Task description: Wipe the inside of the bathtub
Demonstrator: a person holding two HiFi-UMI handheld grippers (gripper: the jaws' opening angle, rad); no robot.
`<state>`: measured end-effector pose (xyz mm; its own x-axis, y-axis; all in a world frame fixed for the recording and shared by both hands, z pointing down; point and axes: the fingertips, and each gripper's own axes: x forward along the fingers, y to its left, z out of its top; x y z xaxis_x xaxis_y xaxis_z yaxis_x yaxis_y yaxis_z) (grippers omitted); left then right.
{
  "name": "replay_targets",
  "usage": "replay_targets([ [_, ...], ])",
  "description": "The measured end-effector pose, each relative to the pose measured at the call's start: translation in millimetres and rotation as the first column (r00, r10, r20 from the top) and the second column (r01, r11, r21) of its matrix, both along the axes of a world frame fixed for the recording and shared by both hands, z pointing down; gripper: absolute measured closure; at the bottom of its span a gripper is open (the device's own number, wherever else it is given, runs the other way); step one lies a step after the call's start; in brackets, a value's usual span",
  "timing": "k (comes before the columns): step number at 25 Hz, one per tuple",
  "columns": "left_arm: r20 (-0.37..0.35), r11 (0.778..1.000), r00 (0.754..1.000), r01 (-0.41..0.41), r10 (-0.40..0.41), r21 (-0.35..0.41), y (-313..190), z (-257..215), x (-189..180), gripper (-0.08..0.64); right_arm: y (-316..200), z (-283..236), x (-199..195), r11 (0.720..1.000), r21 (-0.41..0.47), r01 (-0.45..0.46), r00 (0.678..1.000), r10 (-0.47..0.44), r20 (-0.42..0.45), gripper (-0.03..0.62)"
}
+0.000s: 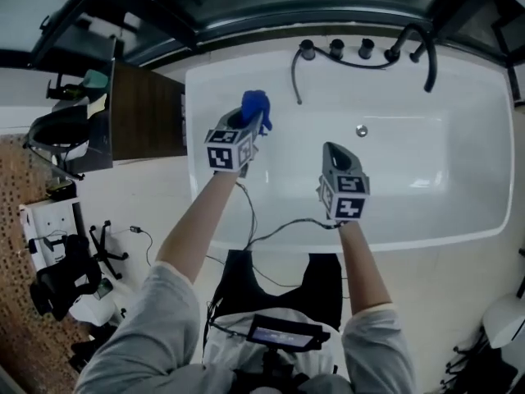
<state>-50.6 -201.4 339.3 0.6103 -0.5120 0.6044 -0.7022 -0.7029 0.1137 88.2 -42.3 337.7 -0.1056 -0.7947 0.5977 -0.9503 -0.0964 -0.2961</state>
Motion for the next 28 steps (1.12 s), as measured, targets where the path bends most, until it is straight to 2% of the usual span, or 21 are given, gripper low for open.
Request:
replay_targets([
  [5,-0.079,0.995,0.992,0.098,-0.097,0.015,66,-74,-47,0.437,58,-39,-3,1.000,-0.007,0.018,1.000,-0.018,0.021,0.583],
  [8,-0.097,0.988,0.985,0.148,-0.143,0.043,99,-118,-81,0.437,81,-76,-11,0.999,0.014,0.047,0.999,-0.047,0.000,0.583],
  [13,-0.102,0.982,0.985,0.148,-0.137,0.113,154,-178,-138,0.437,119,-139,-31,0.996,0.084,0.025,1.000,-0.023,-0.021,0.583],
  [17,-0.135,0.983,0.983,0.141,-0.125,0.120,198,-196,-179,0.437,153,-170,-44,0.993,0.114,-0.024,0.998,0.030,-0.053,0.583],
  [22,-0.183,0.982,0.976,0.140,-0.115,0.129,237,-208,-214,0.437,193,-186,-69,0.994,0.107,0.016,0.994,-0.005,-0.105,0.583],
  [26,-0.210,0.985,0.973,0.122,-0.094,0.120,260,-206,-236,0.437,223,-204,-88,0.992,0.120,-0.050,0.997,0.056,-0.045,0.583],
  [28,-0.236,0.988,0.967,0.119,-0.094,0.096,272,-203,-242,0.437,235,-215,-92,0.990,0.126,-0.069,0.995,0.077,-0.056,0.583],
])
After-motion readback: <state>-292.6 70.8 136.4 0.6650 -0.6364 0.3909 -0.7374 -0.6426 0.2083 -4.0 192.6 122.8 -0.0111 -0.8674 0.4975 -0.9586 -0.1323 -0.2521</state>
